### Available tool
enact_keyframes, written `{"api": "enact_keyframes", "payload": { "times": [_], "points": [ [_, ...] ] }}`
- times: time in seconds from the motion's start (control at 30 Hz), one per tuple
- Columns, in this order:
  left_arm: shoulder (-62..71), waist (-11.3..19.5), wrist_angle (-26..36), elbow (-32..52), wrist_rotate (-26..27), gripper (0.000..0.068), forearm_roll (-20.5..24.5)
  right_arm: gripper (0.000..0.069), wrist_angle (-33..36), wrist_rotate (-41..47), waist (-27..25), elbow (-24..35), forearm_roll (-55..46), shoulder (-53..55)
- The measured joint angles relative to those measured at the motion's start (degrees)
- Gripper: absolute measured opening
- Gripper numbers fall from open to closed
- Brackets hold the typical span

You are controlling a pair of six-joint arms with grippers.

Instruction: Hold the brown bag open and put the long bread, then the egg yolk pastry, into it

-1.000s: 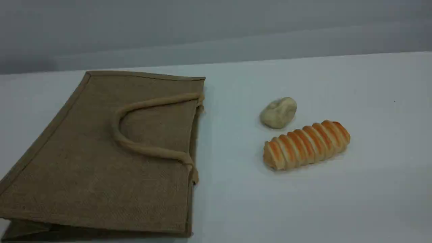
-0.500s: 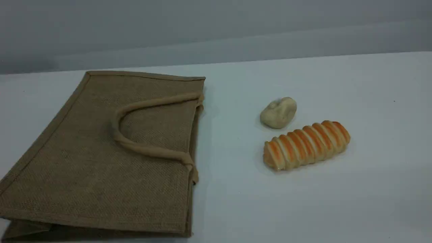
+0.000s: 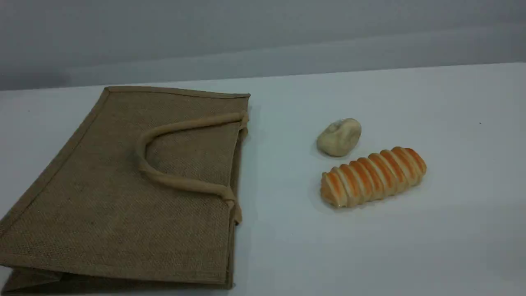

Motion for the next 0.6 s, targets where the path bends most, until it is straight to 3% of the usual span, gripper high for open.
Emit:
{"api": "enact_keyframes", "payload": {
  "times": [0.6],
  "points": [
    [0.00, 0.00, -0.81, 0.00, 0.00, 0.0562, 0.00, 0.0517, 0.00, 0.00, 0.00, 0.00, 0.05, 0.00]
  ]
}}
